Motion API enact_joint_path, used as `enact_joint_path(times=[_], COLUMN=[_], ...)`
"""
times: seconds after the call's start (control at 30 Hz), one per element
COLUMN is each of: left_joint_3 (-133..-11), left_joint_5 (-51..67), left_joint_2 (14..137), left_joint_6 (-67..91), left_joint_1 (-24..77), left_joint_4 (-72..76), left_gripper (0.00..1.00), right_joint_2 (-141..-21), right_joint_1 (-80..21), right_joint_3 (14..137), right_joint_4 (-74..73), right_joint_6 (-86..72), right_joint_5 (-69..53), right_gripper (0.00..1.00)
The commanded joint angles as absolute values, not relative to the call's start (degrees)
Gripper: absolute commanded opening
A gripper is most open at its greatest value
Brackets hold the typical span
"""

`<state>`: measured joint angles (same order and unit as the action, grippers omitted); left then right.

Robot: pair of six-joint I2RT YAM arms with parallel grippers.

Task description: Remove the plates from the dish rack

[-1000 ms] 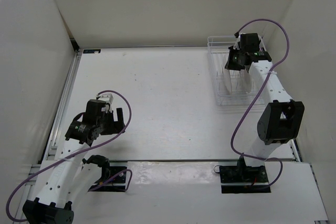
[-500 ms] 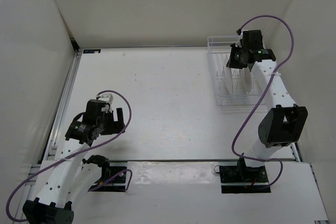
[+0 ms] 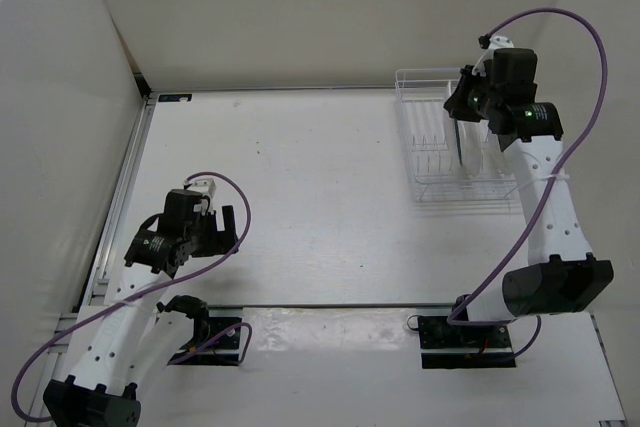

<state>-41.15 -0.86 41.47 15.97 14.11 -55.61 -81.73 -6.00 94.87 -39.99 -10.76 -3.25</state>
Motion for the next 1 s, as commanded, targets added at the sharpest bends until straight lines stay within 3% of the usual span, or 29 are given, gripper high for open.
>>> enact_joint_path(times=[0.0,0.37,0.53,0.87,0.97], left_joint_3=[-41.7,-41.7,-41.7,-41.7,-41.7], left_joint_5=[-0.2,-0.2,-0.2,-0.3,-0.2], left_joint_2=[41.5,41.8,41.7,41.9,42.4], left_joint_6=[16.3,16.6,16.8,16.8,16.9], left_joint_1=[14.3,14.2,14.2,14.2,14.3], left_joint_4=[-54.9,-54.8,-54.8,-54.9,-54.8], left_gripper=[1.00,1.00,1.00,1.00,1.00], right_joint_2=[-79.6,-79.8,-82.6,-85.1,-86.7], right_joint_1=[-6.2,-7.5,-14.8,-29.3,-34.8], right_joint_3=[97.7,96.9,97.5,87.5,85.8], right_joint_4=[-35.9,-33.0,-34.7,-33.0,-32.8], right_joint_6=[-11.4,-13.7,-11.3,-6.6,-5.4], right_joint_5=[-6.3,-21.3,-22.6,-6.9,3.7], right_gripper=[0.00,0.00,0.00,0.00,0.00])
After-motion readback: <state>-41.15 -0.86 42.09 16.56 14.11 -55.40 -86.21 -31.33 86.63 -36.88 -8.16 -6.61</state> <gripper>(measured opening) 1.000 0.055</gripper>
